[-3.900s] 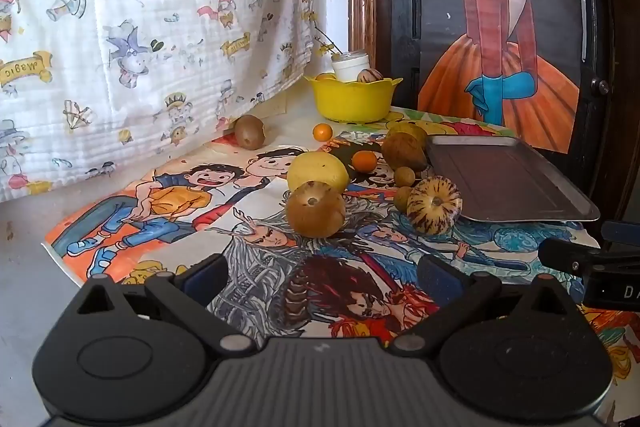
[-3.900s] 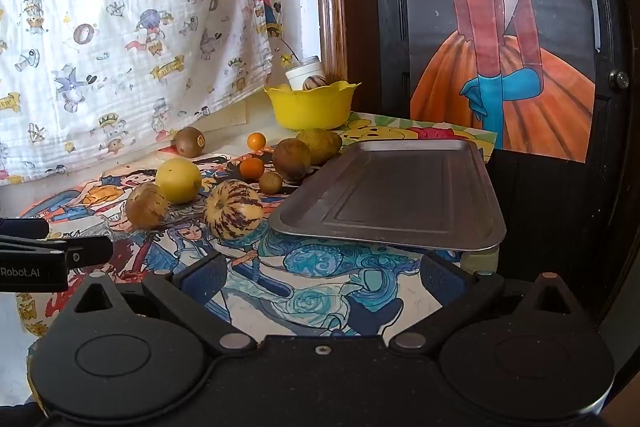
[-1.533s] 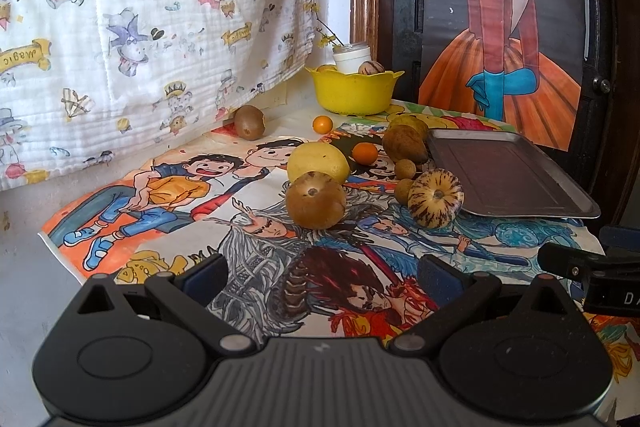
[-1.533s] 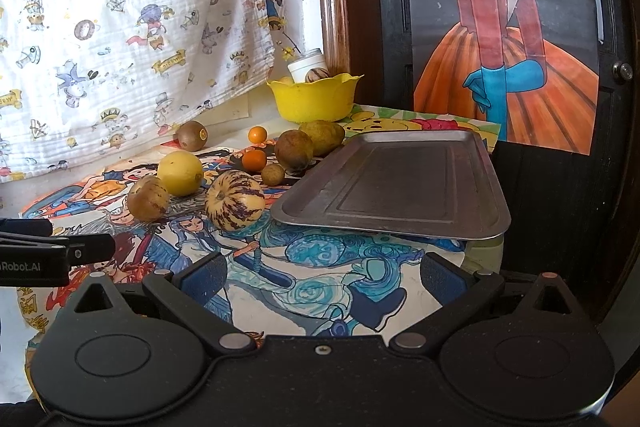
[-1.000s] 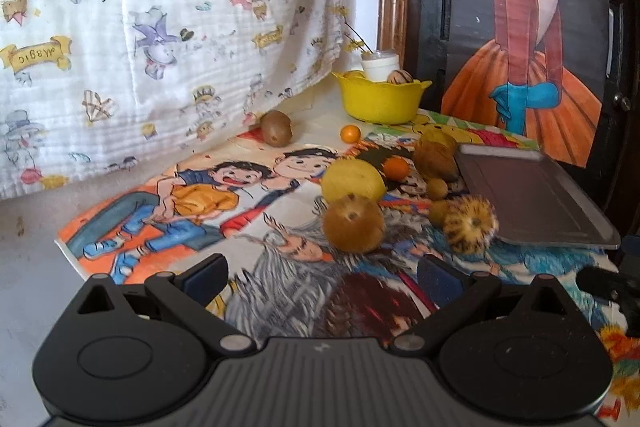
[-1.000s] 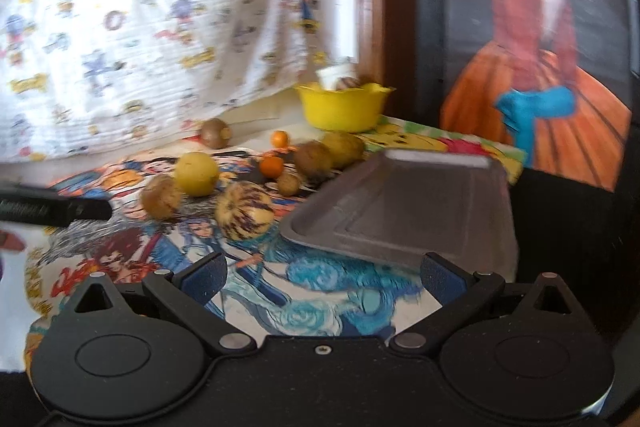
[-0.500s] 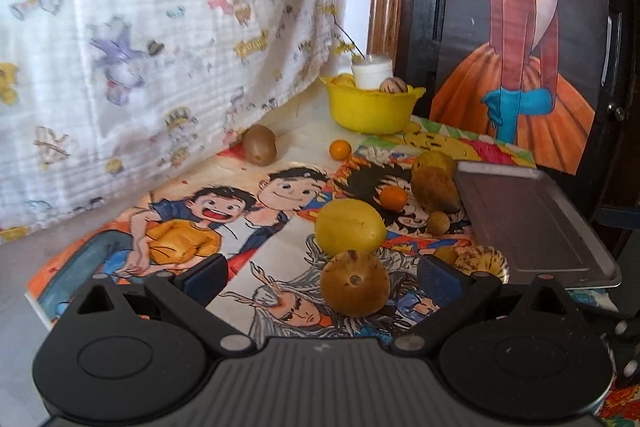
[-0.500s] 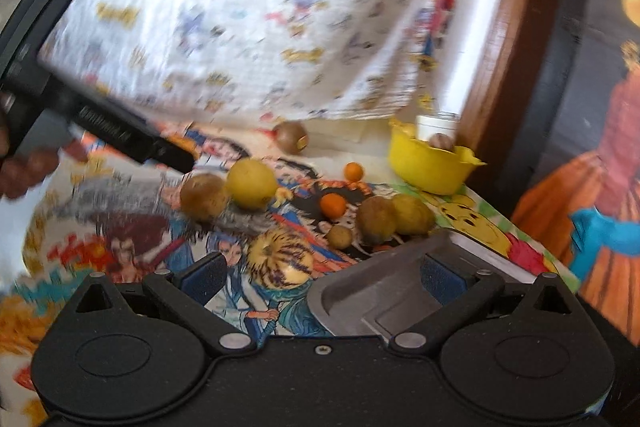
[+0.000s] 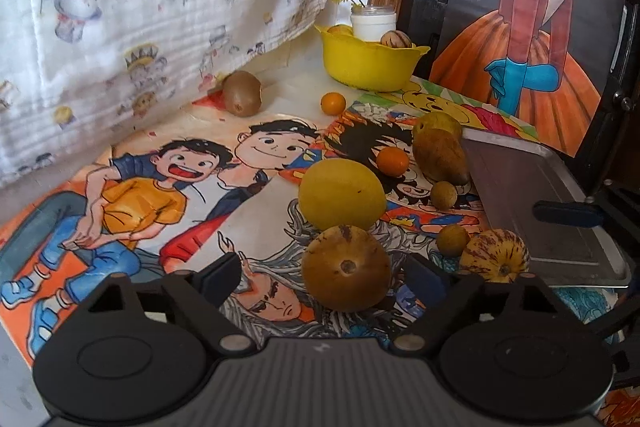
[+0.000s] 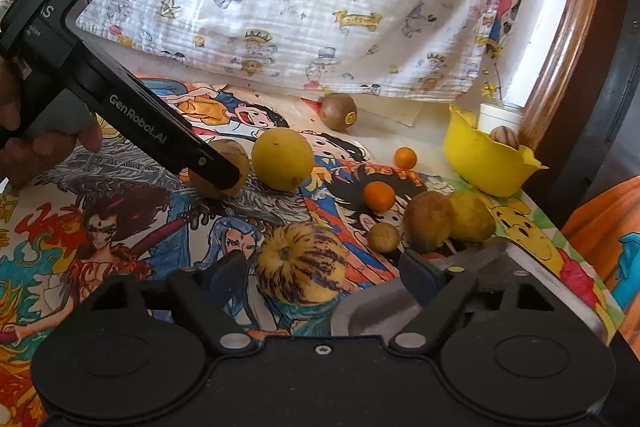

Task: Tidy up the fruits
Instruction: 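Grasp the brown round fruit with the left tool while the right tool grasps the striped pepino melon, then carry the brown fruit with the left tool while the right tool carries the pepino over the tray, then open the left tool onto the tray while the right tool releases the pepino there, then withdraw both tools from the tray toward the remaining fruits, then grasp the yellow lemon with the left tool while the right tool grasps a small brown fruit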

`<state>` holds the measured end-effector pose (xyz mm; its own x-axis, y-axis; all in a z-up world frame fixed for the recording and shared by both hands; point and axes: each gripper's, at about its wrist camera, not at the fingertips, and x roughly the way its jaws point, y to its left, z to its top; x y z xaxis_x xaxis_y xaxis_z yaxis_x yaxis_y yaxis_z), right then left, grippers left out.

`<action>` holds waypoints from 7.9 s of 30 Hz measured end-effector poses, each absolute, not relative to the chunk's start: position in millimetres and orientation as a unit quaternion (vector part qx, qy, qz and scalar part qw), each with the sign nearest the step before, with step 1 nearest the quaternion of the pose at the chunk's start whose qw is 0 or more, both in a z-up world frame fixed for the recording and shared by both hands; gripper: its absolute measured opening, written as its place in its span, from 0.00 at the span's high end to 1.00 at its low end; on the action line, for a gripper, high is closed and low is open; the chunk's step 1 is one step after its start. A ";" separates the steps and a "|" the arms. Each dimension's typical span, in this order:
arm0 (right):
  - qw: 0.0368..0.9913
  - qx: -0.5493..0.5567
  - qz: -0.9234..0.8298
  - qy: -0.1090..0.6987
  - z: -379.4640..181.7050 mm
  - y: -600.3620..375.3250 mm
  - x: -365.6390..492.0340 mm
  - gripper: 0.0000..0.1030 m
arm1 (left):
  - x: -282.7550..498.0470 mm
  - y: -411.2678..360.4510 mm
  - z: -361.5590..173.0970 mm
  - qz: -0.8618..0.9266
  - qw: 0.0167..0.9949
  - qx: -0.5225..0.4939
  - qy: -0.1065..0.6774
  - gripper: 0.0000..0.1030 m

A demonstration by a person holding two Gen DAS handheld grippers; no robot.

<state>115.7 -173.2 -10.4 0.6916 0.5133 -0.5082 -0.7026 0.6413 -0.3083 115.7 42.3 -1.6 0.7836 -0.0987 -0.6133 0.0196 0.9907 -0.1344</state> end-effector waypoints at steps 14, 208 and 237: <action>0.877 -0.233 0.363 0.214 -22.0 -168.0 125.7 0.44 | 127.4 45.0 -10.4 -0.056 0.935 -0.087 0.340 0.36; 0.909 -0.133 0.289 0.271 3.0 -208.3 111.5 0.01 | 121.1 46.6 4.2 0.000 0.941 -0.010 0.338 0.00; 0.864 -0.193 0.365 0.287 -18.3 -160.4 180.6 0.41 | 193.9 47.8 -13.4 -0.077 0.930 -0.083 0.350 0.04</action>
